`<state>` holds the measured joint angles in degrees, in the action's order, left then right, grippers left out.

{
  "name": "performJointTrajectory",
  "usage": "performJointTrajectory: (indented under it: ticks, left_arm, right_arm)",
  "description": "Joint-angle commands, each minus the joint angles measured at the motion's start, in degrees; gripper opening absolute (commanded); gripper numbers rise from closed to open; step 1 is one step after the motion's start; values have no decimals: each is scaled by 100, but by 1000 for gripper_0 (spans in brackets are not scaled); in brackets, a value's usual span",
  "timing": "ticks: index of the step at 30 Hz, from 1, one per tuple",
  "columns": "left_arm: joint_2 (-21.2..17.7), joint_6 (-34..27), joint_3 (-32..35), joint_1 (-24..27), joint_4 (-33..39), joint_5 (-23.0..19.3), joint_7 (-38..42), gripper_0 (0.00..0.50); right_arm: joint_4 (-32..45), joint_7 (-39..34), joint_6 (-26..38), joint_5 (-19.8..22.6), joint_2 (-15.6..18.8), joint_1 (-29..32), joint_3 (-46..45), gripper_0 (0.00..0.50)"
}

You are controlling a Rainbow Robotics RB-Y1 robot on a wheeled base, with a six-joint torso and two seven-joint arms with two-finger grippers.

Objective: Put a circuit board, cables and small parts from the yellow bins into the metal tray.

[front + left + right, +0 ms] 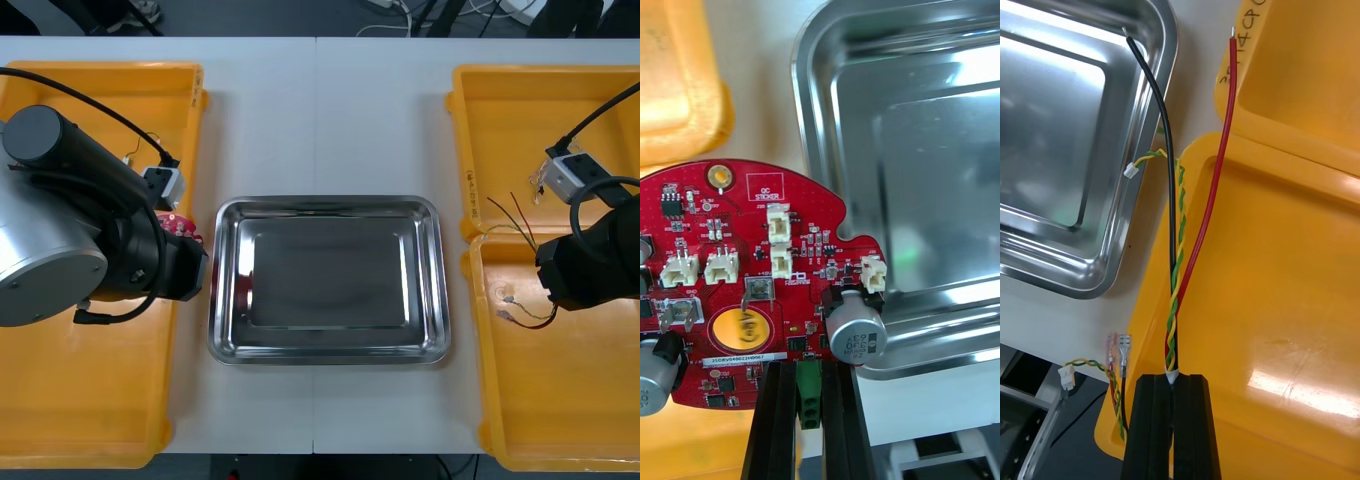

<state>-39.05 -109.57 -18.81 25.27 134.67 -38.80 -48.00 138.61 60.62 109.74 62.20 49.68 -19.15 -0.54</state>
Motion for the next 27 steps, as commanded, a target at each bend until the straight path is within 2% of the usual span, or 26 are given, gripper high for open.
performJointTrajectory:
  ticks: [1, 9, 13, 20, 27]
  left_arm:
    - [310, -43, -351, 373, 129, 153, 370, 0]
    - [635, -43, -896, 699, -222, 311, 537, 1]
    - [882, -43, -1204, 830, -644, 513, 607, 0]
    - [1136, 419, -1634, 989, -1233, 689, 739, 0]
    - [1233, 779, -1960, 1006, -1497, 777, 853, 0]
  right_arm:
    - [184, 205, 26, -50, 200, -176, 124, 0]
    - [184, 205, 26, -50, 200, -176, 133, 0]
    - [184, 196, 26, -50, 200, -176, 133, 0]
    - [184, 196, 26, -24, 174, -176, 133, 0]
    - [184, 205, 26, -42, 156, -168, 133, 0]
